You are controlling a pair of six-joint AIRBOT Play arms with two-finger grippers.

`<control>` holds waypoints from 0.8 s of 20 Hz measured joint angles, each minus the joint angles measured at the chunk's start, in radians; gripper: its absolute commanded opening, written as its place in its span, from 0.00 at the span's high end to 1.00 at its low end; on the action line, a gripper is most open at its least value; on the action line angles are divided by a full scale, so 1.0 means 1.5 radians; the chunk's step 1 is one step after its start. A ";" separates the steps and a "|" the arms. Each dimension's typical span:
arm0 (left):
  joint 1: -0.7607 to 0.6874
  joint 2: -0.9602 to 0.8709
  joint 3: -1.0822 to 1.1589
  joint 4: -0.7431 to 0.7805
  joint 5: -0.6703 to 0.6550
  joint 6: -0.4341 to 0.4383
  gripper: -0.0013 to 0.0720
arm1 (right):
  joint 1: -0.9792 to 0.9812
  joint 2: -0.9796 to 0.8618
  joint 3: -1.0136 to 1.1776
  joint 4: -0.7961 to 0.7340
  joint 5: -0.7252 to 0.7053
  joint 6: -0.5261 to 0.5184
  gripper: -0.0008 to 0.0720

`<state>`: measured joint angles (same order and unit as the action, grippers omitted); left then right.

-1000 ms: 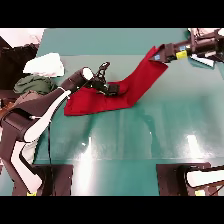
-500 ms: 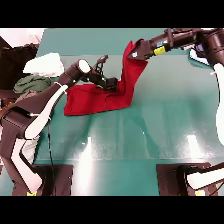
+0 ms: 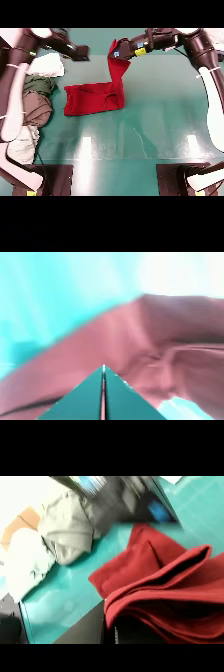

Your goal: Fold the shirts.

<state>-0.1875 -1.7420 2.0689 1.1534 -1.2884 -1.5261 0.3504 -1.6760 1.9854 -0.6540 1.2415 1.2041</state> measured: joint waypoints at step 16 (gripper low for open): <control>0.130 0.150 -0.019 0.074 -0.113 -0.004 0.95 | 0.208 -0.188 0.014 -0.014 -0.218 -0.049 0.37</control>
<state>0.0082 -1.5169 2.0399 1.2648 -1.4586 -1.5318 0.6624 -1.9583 2.0071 -0.6750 0.9142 1.1309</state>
